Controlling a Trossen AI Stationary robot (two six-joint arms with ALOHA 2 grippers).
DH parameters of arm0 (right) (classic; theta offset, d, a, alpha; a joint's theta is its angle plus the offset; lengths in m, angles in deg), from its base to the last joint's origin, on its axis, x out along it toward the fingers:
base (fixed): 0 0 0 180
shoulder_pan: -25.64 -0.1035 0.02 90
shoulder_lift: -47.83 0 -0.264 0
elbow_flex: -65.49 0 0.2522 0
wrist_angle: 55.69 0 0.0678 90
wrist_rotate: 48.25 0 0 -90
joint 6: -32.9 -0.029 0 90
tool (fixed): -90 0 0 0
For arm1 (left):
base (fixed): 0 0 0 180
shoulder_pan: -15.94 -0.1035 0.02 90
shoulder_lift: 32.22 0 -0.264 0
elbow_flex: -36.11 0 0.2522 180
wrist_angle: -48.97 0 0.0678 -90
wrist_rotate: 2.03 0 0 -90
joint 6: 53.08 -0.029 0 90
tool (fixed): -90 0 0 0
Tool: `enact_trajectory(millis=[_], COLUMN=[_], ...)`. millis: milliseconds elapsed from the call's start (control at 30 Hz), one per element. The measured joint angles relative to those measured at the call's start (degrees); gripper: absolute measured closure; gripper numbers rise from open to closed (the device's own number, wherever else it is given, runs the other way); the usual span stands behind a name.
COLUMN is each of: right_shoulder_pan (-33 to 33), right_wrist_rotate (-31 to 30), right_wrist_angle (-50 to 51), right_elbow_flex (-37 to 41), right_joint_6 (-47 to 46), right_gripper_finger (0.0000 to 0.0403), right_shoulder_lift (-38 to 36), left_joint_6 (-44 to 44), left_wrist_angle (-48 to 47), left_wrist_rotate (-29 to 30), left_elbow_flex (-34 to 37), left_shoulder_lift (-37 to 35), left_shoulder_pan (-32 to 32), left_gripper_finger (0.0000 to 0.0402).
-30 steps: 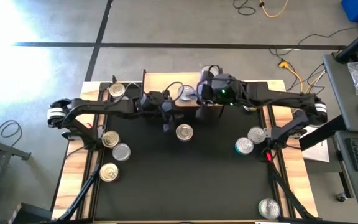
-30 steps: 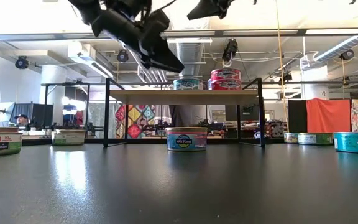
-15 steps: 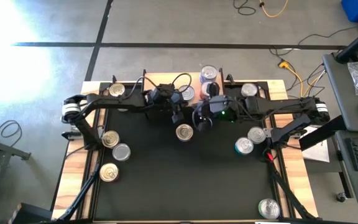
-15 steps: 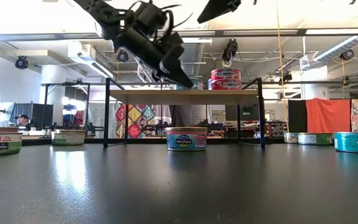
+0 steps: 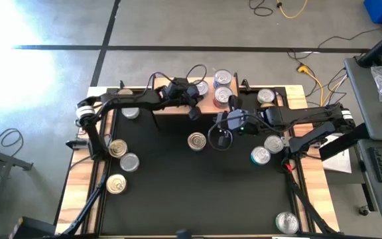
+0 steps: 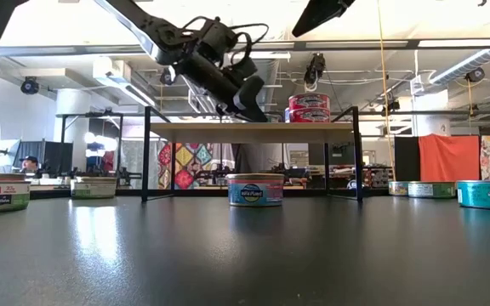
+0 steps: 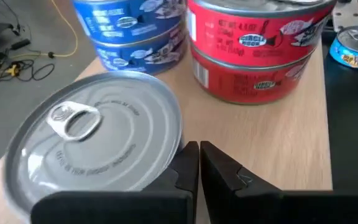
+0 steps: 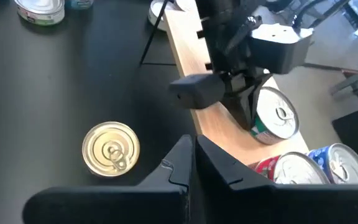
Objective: Stack canned seafood by type on shelf
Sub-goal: Put the green blue tuna can on the shelf, then stack the green blue tuna can on top of the other green blue tuna can on the shelf
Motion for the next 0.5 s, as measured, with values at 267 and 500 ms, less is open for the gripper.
enact_trajectory(millis=[267, 500], right_shoulder_pan=[-0.56, -6.50], right_wrist_rotate=[0.02, 0.17], right_wrist_angle=[2.23, 2.75], right_elbow_flex=[0.00, 3.10], right_joint_6=[-1.76, -4.13], right_gripper_finger=[0.0390, 0.0390], right_shoulder_lift=[0.15, 0.15], left_joint_6=[-2.46, -2.02], left_wrist_angle=[-1.23, -5.21], left_wrist_rotate=[0.34, 0.47], left_elbow_flex=[-3.64, -1.75], left_shoulder_lift=[1.72, -2.37], left_shoulder_pan=[-0.44, 1.77], left_gripper_finger=[0.0402, 0.0402])
